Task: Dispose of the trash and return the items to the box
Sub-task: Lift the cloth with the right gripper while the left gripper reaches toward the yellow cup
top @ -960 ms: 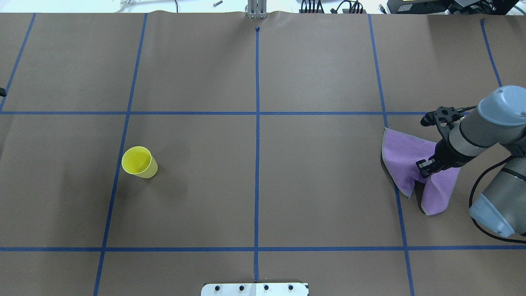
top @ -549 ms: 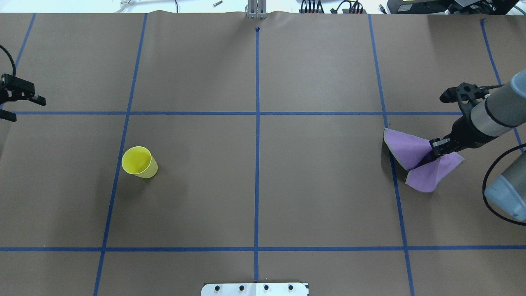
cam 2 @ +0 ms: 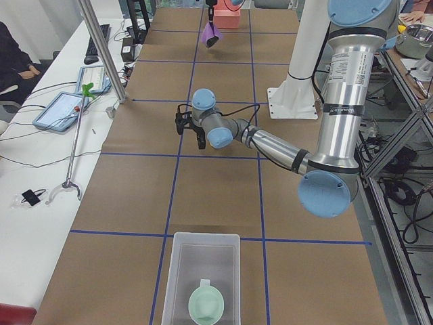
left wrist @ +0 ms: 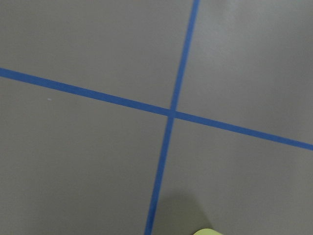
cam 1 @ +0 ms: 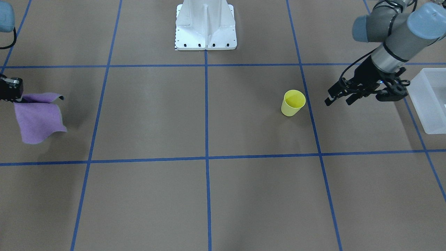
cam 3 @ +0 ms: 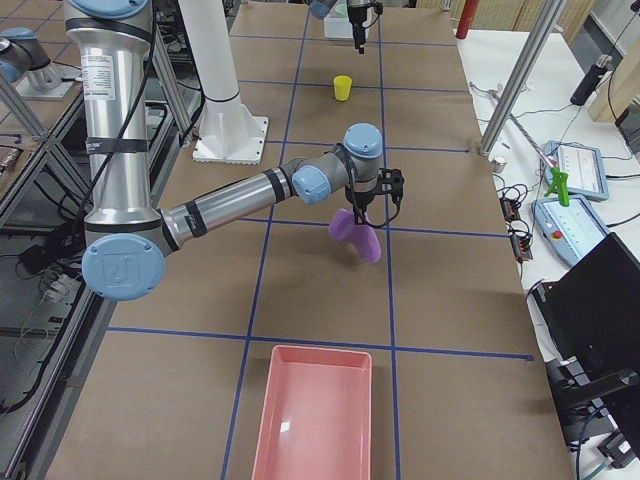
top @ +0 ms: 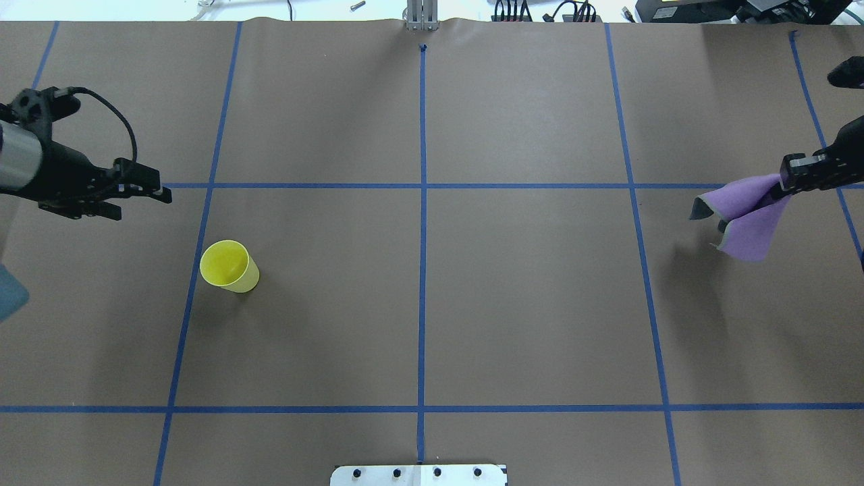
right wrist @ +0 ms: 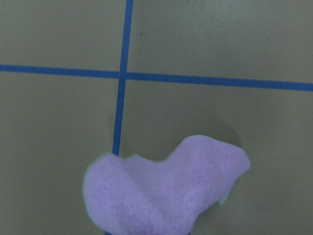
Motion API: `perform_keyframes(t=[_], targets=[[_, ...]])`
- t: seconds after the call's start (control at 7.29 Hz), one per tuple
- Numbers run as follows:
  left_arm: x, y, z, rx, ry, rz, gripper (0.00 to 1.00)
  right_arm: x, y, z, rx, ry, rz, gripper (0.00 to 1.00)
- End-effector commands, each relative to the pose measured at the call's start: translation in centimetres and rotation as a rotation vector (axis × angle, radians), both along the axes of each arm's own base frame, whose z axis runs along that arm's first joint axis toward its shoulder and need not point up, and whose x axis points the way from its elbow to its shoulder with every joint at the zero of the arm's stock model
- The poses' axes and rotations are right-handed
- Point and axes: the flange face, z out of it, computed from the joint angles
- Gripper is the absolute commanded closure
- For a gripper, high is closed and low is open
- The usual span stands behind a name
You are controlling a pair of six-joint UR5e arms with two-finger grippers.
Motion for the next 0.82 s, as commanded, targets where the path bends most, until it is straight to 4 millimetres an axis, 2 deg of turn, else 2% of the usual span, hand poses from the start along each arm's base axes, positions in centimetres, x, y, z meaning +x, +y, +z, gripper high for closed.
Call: perform_keyframes(t=[0.0,0.27,0.41,0.69], targets=[[4.2,2.0,-0.9,0.013,-0.007,0.037,0.02,3.7,-0.1,-0.4,-0.012,0.016,0.049,1.0],[6.2,3.4,-0.5,0.016,-0.019,0.07,0.05,6.8,-0.3,0.4,-0.003,0.037,0.067,1.0],[8.2,4.4,0.2,0.033,-0.053,0.064,0.08,8.3,-0.3,0.9,0.002,0.057,0.056,1.0],[9.1,4.7,1.0,0.025,-0.07,0.074,0.16,9.1,-0.1,1.4,0.008,0.068,0.043,1.0]])
